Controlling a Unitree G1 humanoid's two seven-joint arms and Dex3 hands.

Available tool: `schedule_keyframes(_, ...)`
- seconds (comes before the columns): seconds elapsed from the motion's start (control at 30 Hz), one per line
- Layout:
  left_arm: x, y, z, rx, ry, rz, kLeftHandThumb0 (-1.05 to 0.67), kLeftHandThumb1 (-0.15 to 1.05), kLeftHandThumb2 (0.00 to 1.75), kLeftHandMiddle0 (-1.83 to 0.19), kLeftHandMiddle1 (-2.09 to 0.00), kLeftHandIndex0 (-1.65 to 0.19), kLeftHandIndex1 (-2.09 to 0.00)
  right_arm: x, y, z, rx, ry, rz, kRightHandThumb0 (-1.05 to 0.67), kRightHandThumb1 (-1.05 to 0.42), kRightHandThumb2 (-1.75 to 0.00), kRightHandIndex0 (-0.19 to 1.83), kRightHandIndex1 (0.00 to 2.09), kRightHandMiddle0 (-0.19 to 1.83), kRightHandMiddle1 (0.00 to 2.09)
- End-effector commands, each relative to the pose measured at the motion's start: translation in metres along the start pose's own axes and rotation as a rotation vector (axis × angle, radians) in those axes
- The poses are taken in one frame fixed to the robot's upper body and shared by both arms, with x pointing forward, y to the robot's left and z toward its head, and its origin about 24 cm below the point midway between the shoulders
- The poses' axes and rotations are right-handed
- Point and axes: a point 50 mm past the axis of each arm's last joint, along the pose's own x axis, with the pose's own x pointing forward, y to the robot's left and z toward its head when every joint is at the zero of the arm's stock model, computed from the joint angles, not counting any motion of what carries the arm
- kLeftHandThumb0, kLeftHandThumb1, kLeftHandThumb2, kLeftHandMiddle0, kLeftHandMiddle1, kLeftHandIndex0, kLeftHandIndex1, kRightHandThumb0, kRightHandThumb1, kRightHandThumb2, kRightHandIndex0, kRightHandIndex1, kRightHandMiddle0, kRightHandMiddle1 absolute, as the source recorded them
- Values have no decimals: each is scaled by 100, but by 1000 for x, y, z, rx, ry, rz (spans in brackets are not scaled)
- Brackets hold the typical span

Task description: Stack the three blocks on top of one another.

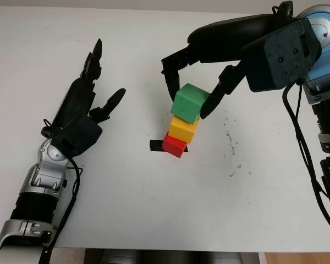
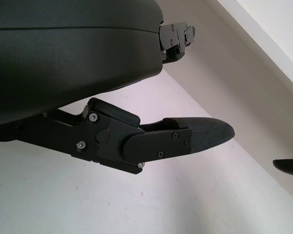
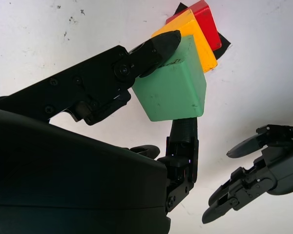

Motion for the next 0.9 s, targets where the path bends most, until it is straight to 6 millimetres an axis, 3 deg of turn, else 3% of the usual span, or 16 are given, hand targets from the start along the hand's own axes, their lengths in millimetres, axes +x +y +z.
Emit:
schedule_keyframes(0.0,-3,1,0,-6,-2,3,-80,105,52,19,0,19,-4,1,3,0,-2,2,6,-48,-95,-5,35,4,35,172)
schedule_keyframes(0.87,-5,1,1,-1,6,-1,-80,105,52,19,0,19,-1,8,11,-3,48,-40,10,-53,-96,-5,34,4,35,167)
